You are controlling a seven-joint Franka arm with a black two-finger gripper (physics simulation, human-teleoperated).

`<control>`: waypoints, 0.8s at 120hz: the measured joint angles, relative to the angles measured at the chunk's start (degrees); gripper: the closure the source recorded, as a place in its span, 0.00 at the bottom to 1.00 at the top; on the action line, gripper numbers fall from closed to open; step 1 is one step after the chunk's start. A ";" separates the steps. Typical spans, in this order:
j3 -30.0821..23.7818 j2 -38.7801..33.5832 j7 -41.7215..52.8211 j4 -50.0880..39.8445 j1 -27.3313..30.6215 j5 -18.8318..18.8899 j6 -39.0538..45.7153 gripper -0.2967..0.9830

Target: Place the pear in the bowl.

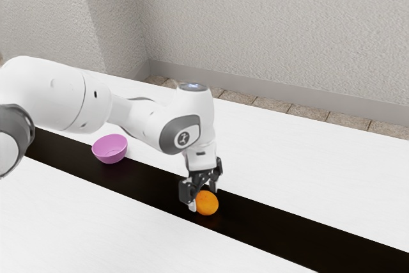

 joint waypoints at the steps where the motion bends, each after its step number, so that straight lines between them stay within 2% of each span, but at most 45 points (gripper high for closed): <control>1: 0.00 0.14 -0.10 0.02 -0.02 0.03 0.13 0.23; 32: 0.23 3.29 -2.54 0.86 -0.25 0.66 3.00 0.24; 44: 0.26 3.24 -3.34 0.95 -0.64 0.78 3.48 0.34; 53: 0.26 2.68 -4.04 0.92 -0.72 0.85 3.69 0.46; 76: 0.25 -5.53 -5.70 -2.13 -0.07 1.14 4.01 0.60; 96: 3.13 -13.59 -6.91 -3.32 3.65 1.44 2.40 0.66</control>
